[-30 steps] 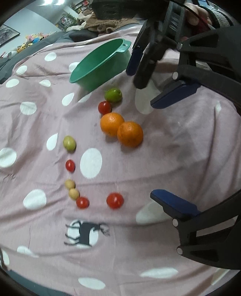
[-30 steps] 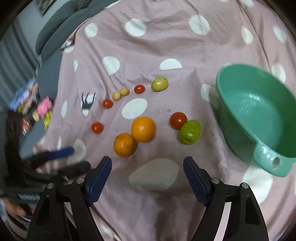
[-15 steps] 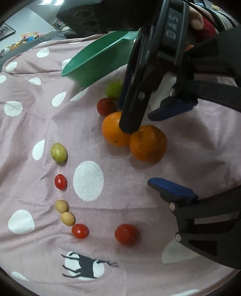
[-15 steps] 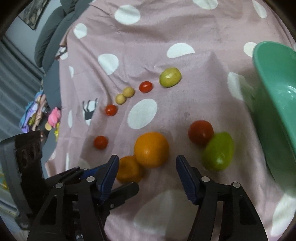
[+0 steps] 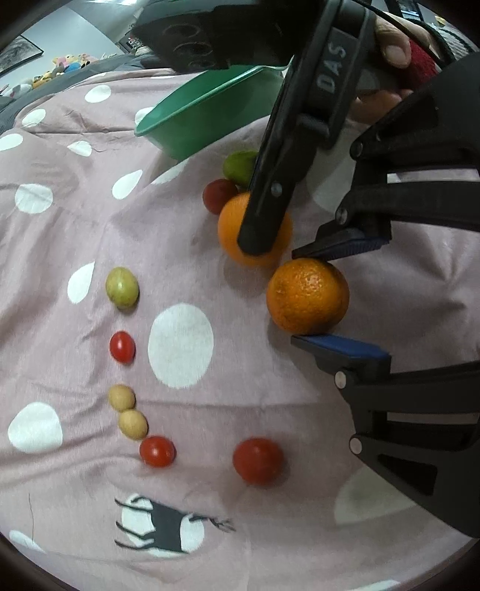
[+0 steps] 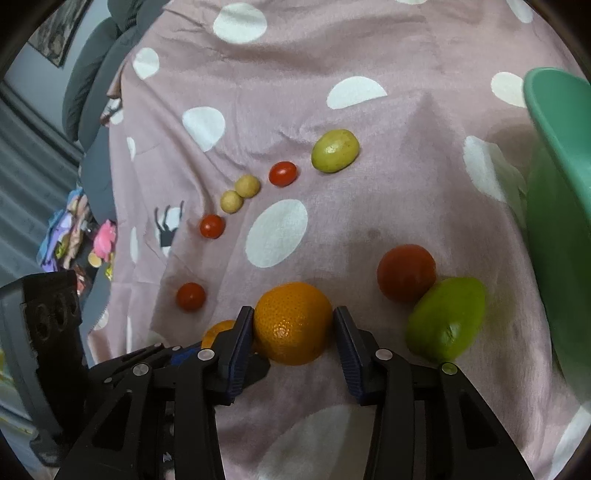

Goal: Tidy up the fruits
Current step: 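Carry both oranges over the green bowl and open both grippers, then withdraw both grippers from the bowl toward the remaining fruits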

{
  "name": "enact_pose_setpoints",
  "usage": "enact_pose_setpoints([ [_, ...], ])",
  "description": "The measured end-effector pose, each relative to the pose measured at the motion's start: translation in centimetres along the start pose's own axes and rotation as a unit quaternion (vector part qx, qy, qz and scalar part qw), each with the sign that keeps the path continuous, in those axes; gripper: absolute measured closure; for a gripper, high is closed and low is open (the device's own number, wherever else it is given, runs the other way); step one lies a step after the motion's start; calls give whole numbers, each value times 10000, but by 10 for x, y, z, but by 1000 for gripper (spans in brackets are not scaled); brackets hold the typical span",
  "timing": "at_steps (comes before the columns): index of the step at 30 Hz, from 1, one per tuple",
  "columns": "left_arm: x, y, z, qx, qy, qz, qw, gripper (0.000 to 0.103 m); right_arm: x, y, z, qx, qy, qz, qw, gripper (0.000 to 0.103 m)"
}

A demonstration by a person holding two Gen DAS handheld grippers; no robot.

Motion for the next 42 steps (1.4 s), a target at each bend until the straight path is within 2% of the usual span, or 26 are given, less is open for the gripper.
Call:
enact_pose_setpoints([
  [5, -22, -2, 1, 15, -32, -199, 9998, 65, -26, 2, 6, -78, -84, -242, 9996, 58],
  [9, -40, -10, -19, 229, 137, -431, 9987, 65, -61, 2, 3, -77, -55, -607, 9981, 58],
  [15, -52, -26, -81, 872, 532, -623, 9928, 65, -127, 1, -16, -5, 363, -1439, 9889, 58],
  [21, -43, -54, -163, 1568, 1009, -859, 9787, 65, -176, 3, -53, 290, 969, -2027, 9740, 58],
  [24, -23, -63, -201, 1816, 1150, -801, 9733, 65, -183, 6, -71, 400, 1289, -2068, 9690, 58],
  [28, 2, -63, -224, 1997, 1111, -643, 9714, 65, -180, 9, -81, 386, 1654, -1957, 9658, 58],
  [34, 22, -61, -230, 2102, 924, -442, 9723, 65, -178, 13, -88, 213, 2097, -1809, 9607, 57],
  [35, 22, -61, -229, 2109, 885, -432, 9725, 63, -177, 13, -88, 171, 2172, -1790, 9594, 57],
  [37, 21, -63, -227, 2073, 838, -464, 9736, 46, -178, 12, -86, 88, 2301, -1784, 9567, 57],
  [38, 18, -64, -224, 2011, 842, -523, 9745, 33, -178, 12, -84, 30, 2347, -1780, 9556, 56],
  [39, 14, -65, -221, 1967, 856, -579, 9750, 28, -179, 12, -83, -20, 2402, -1779, 9543, 53],
  [42, 0, -70, -211, 1819, 900, -712, 9766, 25, -183, 13, -77, -215, 2630, -1819, 9473, 46],
])
Point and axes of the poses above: each gripper's, at about its wrist camera, not at the fingertips, and x roughly the way its jaws point, z to its left, y to its underside, the point moved 4 cm from there along x, roughly the way its jaws point, and after that the axes turned 4 degrees about -y, right-handed, at the moved point
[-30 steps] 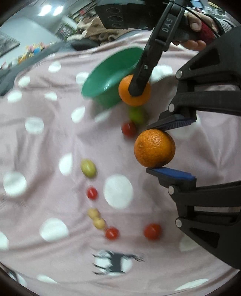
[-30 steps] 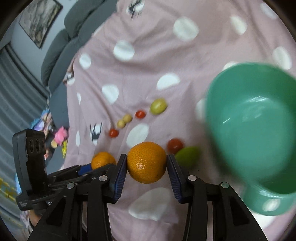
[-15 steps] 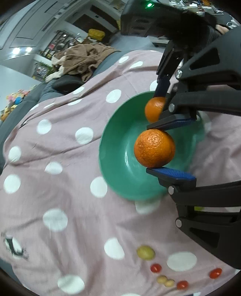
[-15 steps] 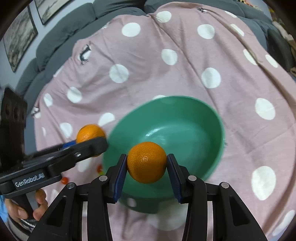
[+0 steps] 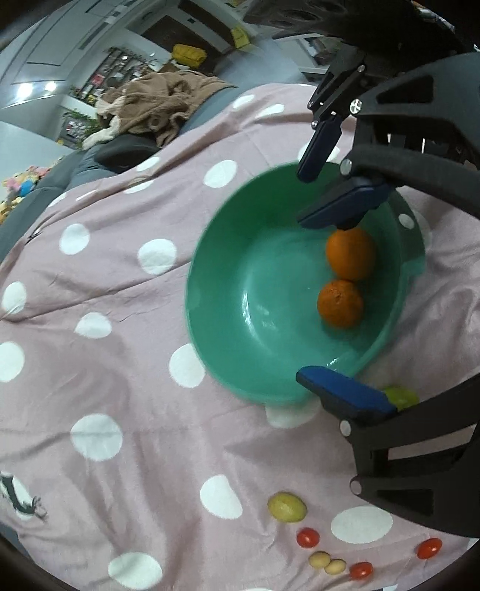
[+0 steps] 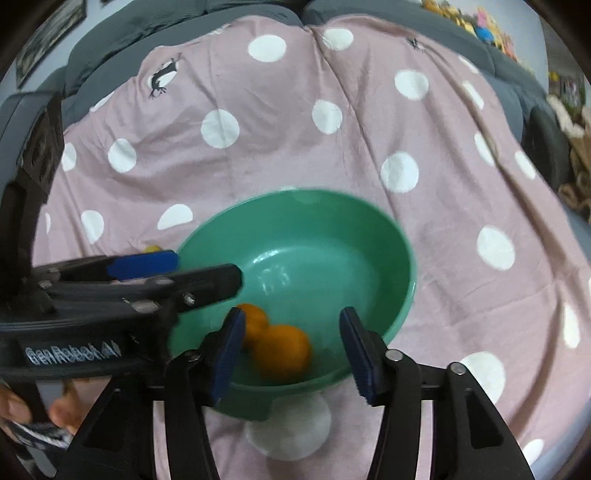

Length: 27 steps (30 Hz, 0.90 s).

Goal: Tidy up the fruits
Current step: 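Withdraw both grippers from the bowl toward the remaining fruits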

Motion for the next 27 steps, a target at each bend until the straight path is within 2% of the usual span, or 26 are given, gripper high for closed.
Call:
enact_pose_setpoints([
  [4, -32, 5, 18, -210, -21, -261, 9994, 22, -11, 1, -1, 83, -82, -54, 9999, 46],
  [6, -51, 18, 39, -361, -197, -343, 9986, 17, -18, 2, -3, 209, -258, -114, 9994, 46],
  [9, -72, 51, 78, -720, -607, -201, 9954, 17, -27, 8, -2, 334, -602, -160, 9975, 46],
  [12, -93, 91, 117, -1205, -893, -32, 9887, 17, -35, 16, 7, 356, -1086, -169, 9933, 46],
  [16, -122, 137, 155, -1716, -1097, 93, 9790, 17, -43, 28, 38, 16, -1634, -130, 9865, 46],
  [19, -133, 156, 166, -1950, -1088, 151, 9746, 17, -42, 37, 75, -384, -2010, 63, 9788, 46],
  [22, -141, 170, 168, -2081, -1010, 137, 9728, 17, -35, 44, 106, -680, -2049, 250, 9761, 46],
  [27, -147, 180, 168, -2084, -815, 72, 9746, 17, -18, 59, 140, -935, -1971, 605, 9740, 46],
])
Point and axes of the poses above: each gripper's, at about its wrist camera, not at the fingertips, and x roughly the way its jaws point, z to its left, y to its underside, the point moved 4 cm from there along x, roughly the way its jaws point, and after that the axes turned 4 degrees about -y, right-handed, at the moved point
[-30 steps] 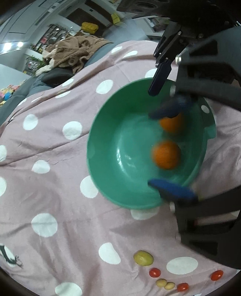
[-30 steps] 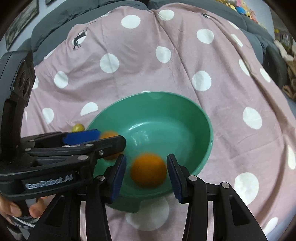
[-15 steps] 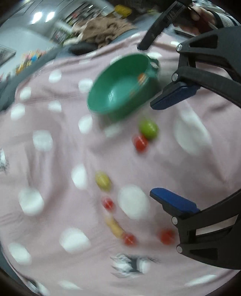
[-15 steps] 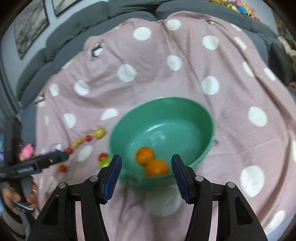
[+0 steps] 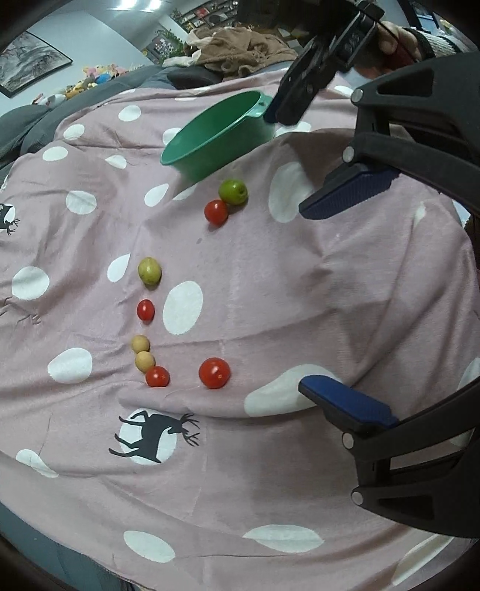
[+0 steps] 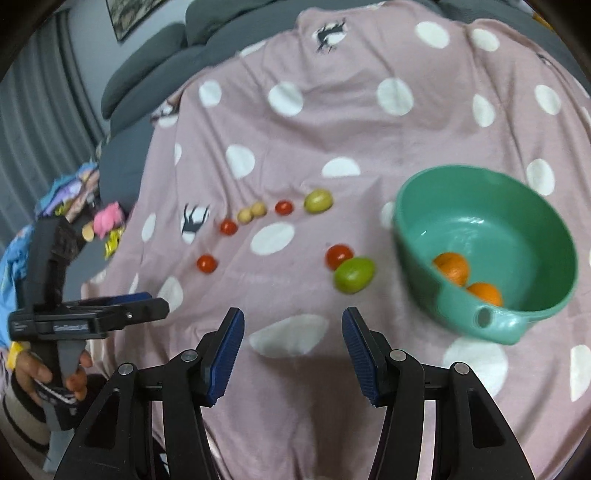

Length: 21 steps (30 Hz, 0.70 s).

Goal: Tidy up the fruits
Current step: 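Withdraw both grippers from the bowl toward the remaining fruits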

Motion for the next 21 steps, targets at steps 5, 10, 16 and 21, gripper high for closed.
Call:
enact_pose_setpoints([
  [5, 2, 4, 11, -127, 94, 21, 9999, 17, 17, 3, 2, 29, 192, 263, 9995, 46],
  [10, 5, 4, 14, -119, 170, 22, 9998, 17, 26, 0, -7, 186, 386, 345, 9985, 46],
  [16, 8, -2, 12, 10, 283, -15, 9996, 17, 53, -15, -21, 260, 849, 351, 9954, 47],
  [21, 14, -11, 7, 159, 345, -25, 9993, 17, 80, -25, -39, 422, 1211, 499, 9905, 54],
])
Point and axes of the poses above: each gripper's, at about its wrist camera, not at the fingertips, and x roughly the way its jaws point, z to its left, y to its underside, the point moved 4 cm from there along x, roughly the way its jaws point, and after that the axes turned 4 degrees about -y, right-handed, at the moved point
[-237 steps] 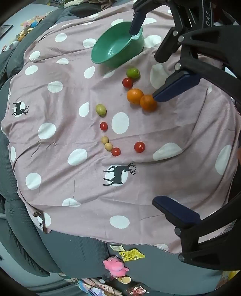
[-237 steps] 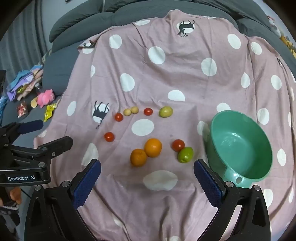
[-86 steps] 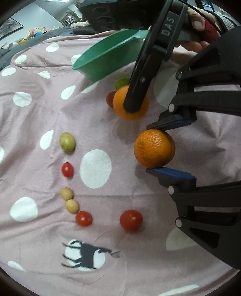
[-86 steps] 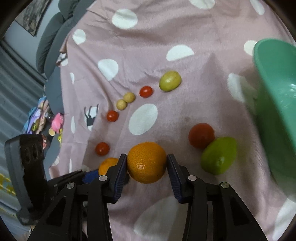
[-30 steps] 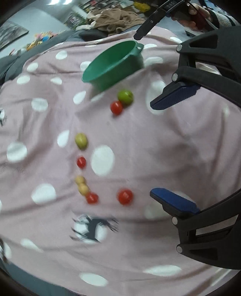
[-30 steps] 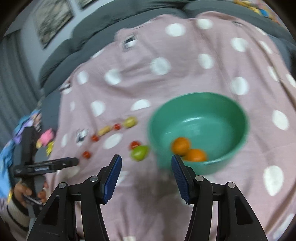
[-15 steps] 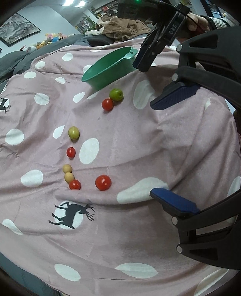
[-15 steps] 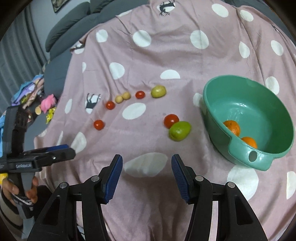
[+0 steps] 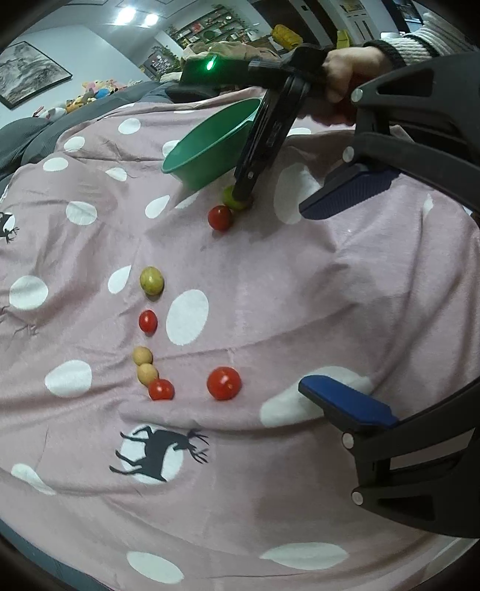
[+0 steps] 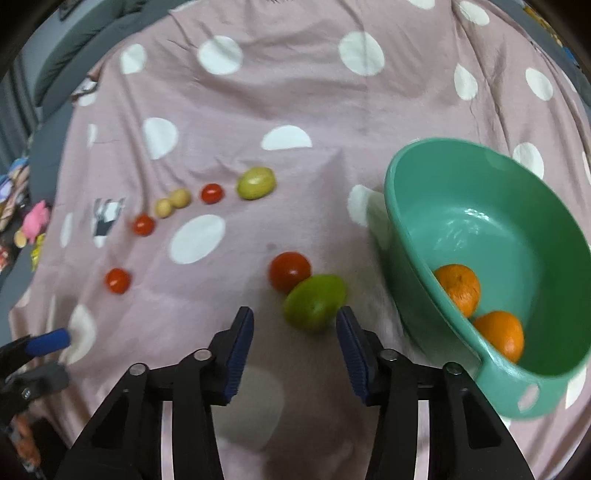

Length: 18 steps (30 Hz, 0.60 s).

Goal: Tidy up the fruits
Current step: 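Withdraw both grippers from the bowl toward the remaining fruits, then grasp the green lime with the right gripper while the left gripper grasps the yellow-green fruit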

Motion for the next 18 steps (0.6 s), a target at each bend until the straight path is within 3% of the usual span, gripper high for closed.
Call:
enact_pose_setpoints([
  [10, 20, -21, -9, 84, 91, 101, 9999, 17, 23, -9, -10, 38, 52, 177, 9998, 68],
  [18, 44, -58, -19, 15, -80, 95, 9999, 18, 23, -32, -13, 318, -598, -12, 9977, 68],
])
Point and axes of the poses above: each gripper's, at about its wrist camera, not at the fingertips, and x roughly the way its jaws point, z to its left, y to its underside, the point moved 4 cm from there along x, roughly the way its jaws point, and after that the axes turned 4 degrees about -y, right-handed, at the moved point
